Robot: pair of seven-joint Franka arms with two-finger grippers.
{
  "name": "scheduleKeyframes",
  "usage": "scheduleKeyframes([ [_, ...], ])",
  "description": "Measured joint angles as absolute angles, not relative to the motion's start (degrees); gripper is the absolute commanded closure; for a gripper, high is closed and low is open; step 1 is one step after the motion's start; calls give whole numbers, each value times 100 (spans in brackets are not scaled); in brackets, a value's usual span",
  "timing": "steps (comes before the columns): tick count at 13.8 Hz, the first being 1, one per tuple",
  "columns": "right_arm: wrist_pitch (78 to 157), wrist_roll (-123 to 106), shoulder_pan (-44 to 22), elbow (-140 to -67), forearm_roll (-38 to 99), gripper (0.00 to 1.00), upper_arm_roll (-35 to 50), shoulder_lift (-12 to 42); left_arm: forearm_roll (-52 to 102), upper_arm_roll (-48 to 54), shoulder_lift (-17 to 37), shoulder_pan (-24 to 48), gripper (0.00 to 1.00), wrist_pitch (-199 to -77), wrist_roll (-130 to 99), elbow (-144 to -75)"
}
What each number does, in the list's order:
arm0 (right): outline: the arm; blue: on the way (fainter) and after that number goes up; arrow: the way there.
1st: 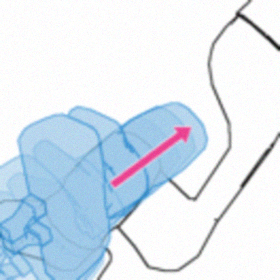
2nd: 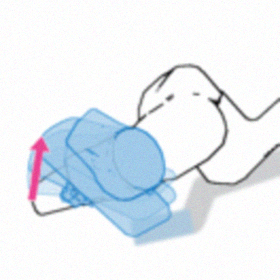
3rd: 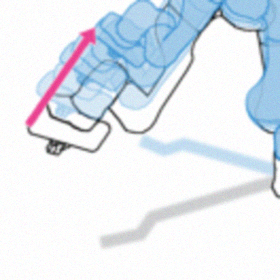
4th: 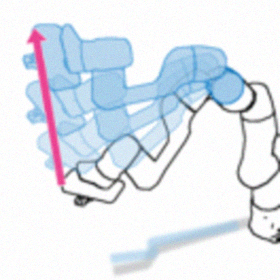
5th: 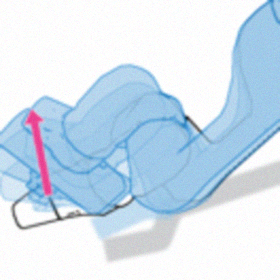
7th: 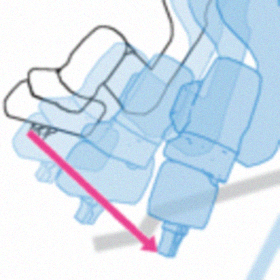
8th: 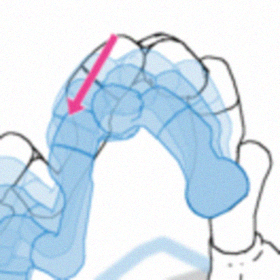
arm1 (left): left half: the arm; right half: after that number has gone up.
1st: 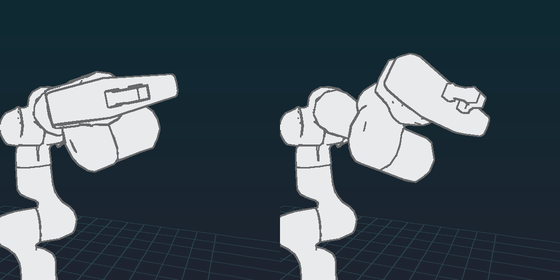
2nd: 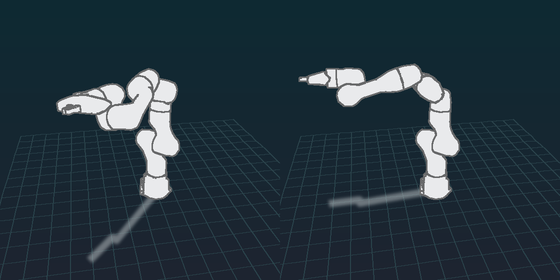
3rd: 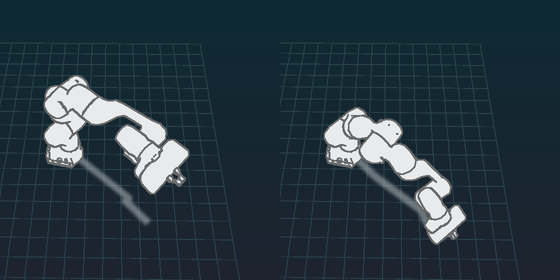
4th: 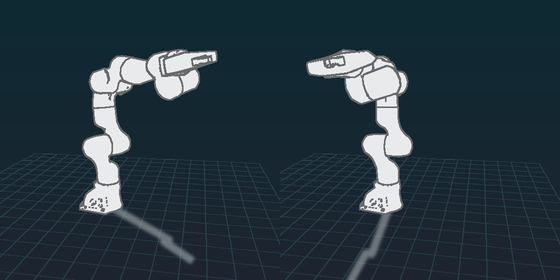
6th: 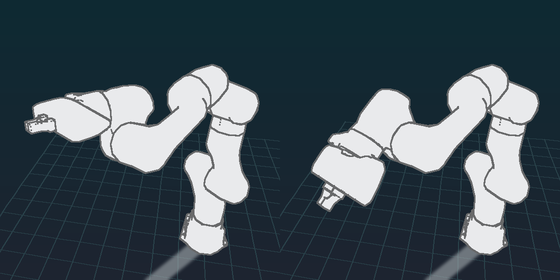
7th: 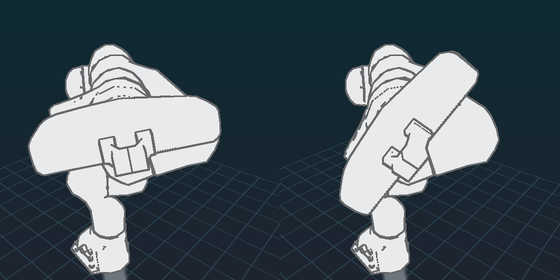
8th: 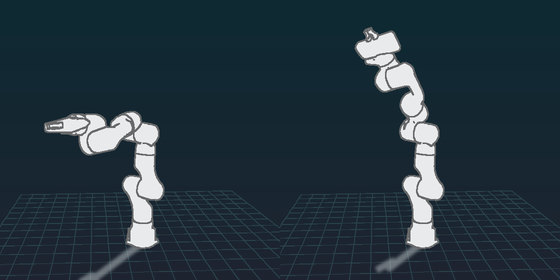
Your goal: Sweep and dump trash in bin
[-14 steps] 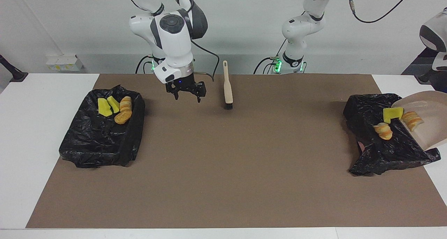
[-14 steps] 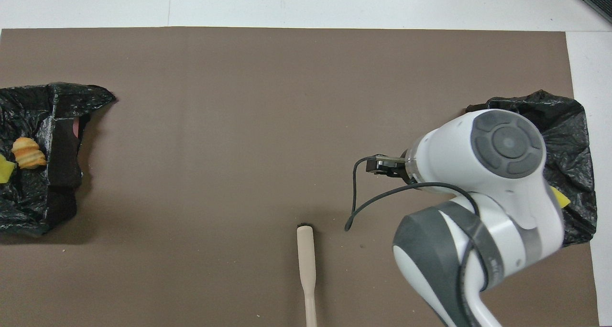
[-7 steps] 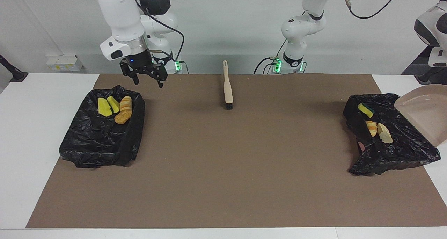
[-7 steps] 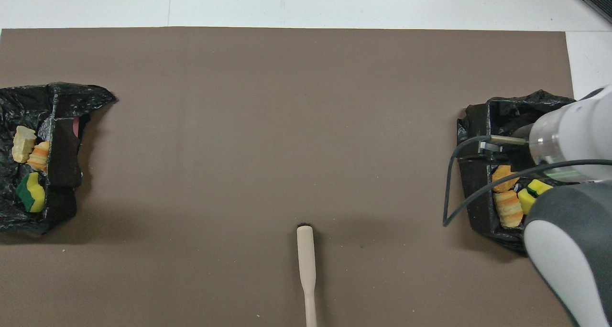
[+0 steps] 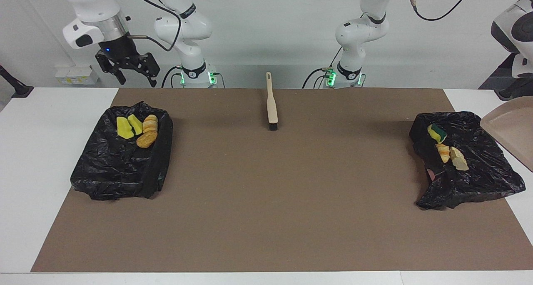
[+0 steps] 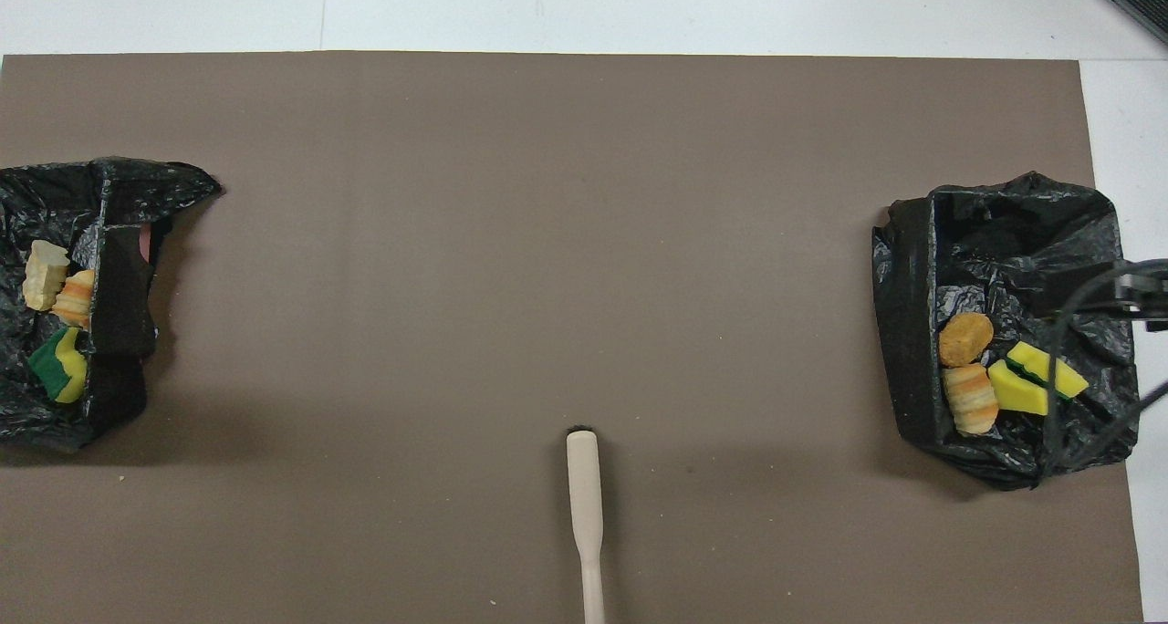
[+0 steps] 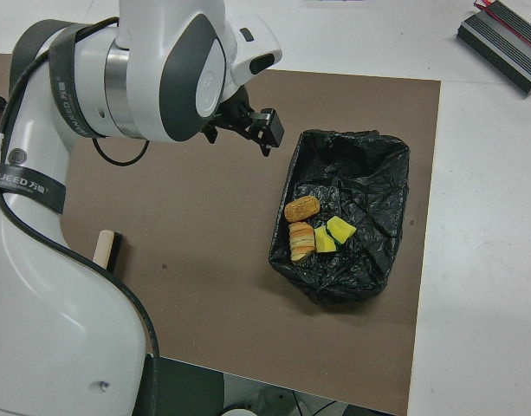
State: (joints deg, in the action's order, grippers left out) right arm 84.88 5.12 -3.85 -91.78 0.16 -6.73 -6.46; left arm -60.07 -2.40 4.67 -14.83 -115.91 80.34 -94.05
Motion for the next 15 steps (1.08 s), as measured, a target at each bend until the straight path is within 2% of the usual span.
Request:
scheduleKeyframes([
  [7, 8340, 323, -420, -9189, 16, 0, -829, -714, -5916, -113, 433, -567, 100, -11141, 8364, -9428],
  [12, 8326, 323, -412, -9193, 16, 0, -850, -714, -4368, -91, 408, 55, 100, -9995, 8149, -9480],
  [15, 8326, 323, -403, -9194, 16, 0, -867, -714, -3605, -91, 233, 335, 100, -9837, 7299, -9974],
])
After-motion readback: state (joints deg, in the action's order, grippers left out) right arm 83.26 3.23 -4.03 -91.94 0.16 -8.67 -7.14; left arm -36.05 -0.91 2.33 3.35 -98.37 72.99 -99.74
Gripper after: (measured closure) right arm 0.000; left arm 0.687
